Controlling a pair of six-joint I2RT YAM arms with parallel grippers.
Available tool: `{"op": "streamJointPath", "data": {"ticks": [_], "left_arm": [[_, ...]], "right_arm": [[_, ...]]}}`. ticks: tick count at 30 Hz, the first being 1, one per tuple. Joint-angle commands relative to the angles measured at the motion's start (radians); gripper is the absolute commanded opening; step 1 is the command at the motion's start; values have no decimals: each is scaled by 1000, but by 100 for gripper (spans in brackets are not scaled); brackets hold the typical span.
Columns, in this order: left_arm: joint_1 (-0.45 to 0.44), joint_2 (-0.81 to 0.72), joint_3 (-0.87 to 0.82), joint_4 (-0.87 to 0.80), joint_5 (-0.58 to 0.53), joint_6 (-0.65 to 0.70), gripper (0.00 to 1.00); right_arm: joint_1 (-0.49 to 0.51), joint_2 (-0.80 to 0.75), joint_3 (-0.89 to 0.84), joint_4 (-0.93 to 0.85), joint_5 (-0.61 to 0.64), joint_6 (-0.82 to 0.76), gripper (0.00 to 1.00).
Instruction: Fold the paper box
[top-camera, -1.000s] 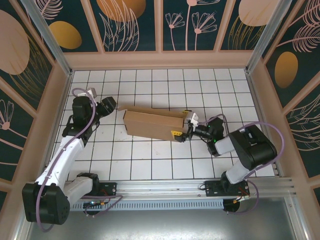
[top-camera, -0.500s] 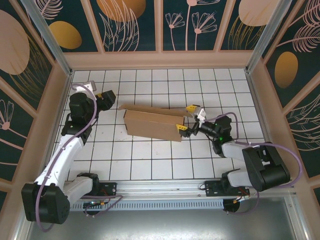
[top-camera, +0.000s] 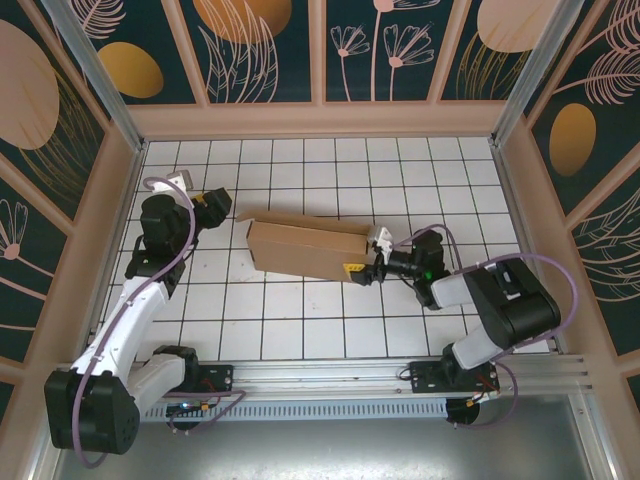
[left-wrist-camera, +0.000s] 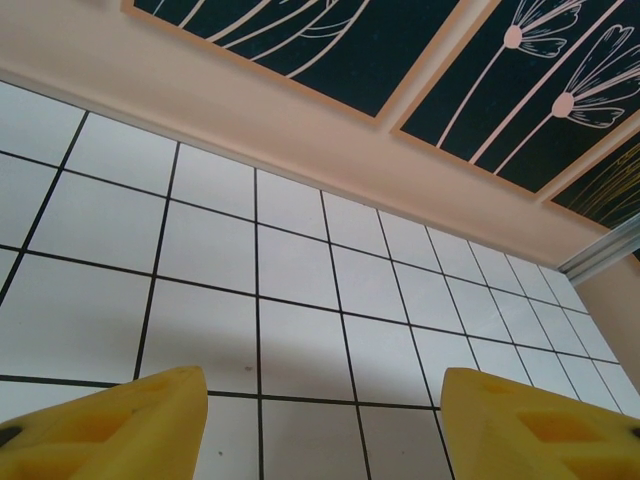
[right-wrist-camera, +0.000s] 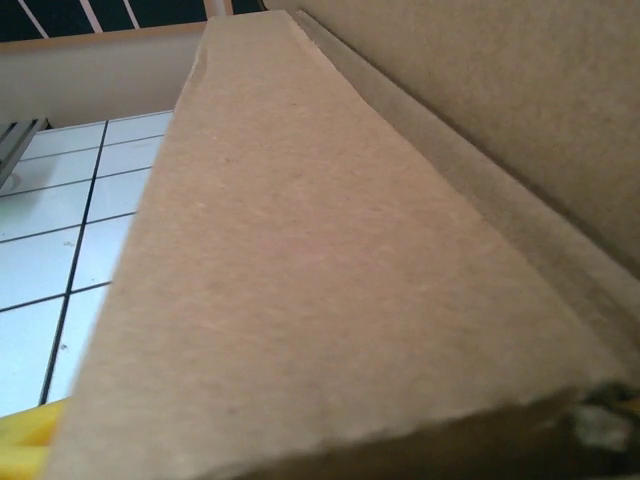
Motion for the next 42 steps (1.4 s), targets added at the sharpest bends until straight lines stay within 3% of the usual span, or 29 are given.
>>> {"op": "streamJointPath", "data": {"ticks": [1,8,16,21,26,29,31,42], "left_arm": [[-2,1,27,33,17,-25,63],[-3,20,40,53,43,-43,61],[-3,52,46,64,48,-33,60],[-3,63,42,47,46,-15,60],[-2,64,33,52,46,-8,60],[-3,65,36,55,45,-10,61],[-2,66,40,56,48,-13,62],[-3,46,57,38,17,1,67]], "right_arm": [[-34,49,87,3,-105,-47,67],[-74,134,250,-195,-205,-170,55],[-149,243,492,-593,-331,-410,54],[-166,299,564,-645,-356,-432,55],[-166,295,543,-585,-339,-410,71],[-168,276,482,-453,-317,-338,81],[-173,266,443,-350,-302,-276,99],[-266,208,312,181,-295,127,99]]}}
